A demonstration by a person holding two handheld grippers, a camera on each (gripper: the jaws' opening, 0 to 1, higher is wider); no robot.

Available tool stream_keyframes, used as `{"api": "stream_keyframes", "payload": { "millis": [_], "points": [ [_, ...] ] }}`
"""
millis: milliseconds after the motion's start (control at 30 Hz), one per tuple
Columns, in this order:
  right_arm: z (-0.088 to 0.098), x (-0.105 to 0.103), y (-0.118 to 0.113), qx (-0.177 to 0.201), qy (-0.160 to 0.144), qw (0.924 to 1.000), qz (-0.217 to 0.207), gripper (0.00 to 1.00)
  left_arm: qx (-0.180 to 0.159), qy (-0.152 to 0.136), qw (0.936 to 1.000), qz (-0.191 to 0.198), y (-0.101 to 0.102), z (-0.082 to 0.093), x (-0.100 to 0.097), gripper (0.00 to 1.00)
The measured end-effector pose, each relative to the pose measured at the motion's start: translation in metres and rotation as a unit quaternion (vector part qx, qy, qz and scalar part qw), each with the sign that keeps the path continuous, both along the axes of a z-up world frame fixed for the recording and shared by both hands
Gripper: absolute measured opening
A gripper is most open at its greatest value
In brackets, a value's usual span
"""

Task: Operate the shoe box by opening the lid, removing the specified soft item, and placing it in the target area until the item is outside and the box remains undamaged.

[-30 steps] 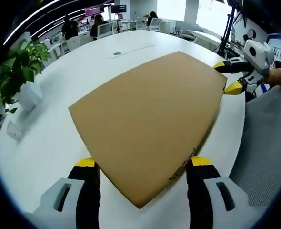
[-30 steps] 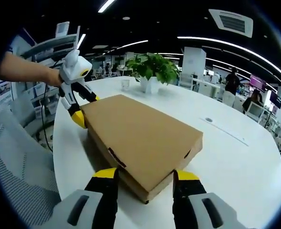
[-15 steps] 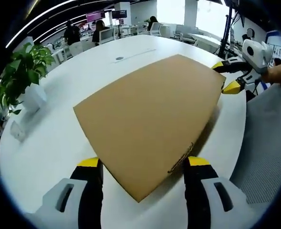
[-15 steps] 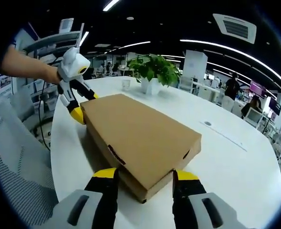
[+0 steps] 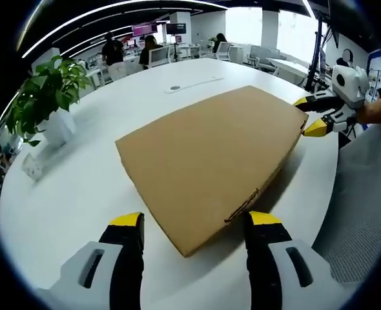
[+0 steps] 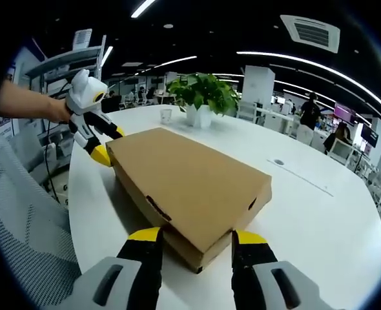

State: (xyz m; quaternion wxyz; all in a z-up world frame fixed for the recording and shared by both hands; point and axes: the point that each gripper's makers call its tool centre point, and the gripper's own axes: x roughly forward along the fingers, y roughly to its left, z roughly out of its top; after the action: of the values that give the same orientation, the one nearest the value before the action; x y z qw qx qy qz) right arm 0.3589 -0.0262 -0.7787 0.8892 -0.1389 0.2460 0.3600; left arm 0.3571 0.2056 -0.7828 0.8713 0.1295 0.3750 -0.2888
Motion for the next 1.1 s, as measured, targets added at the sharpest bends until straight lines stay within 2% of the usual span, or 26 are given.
{"api": "stream_keyframes", "payload": {
  "millis": [133,300,567,1100],
  "points": [
    [0.0,-0.001,0.0,0.004,0.009,0.9999,-0.007,0.37,-0.007,-0.006,1.0,-0.003,-0.004,0.001,-0.005,0.56],
    [0.001,-0.002,0.0,0.006,0.012,0.9999,-0.009,0.37,-0.001,-0.016,0.9999,0.004,-0.003,0.002,-0.005,0.55],
    [0.004,-0.002,0.0,0.011,0.018,0.9997,-0.009,0.37,-0.005,-0.015,0.9998,0.013,-0.003,0.004,-0.004,0.54],
    [0.025,-0.006,0.0,0.008,-0.004,1.0,0.003,0.38,-0.017,-0.018,0.9995,0.022,-0.004,0.027,-0.006,0.55]
  ]
}}
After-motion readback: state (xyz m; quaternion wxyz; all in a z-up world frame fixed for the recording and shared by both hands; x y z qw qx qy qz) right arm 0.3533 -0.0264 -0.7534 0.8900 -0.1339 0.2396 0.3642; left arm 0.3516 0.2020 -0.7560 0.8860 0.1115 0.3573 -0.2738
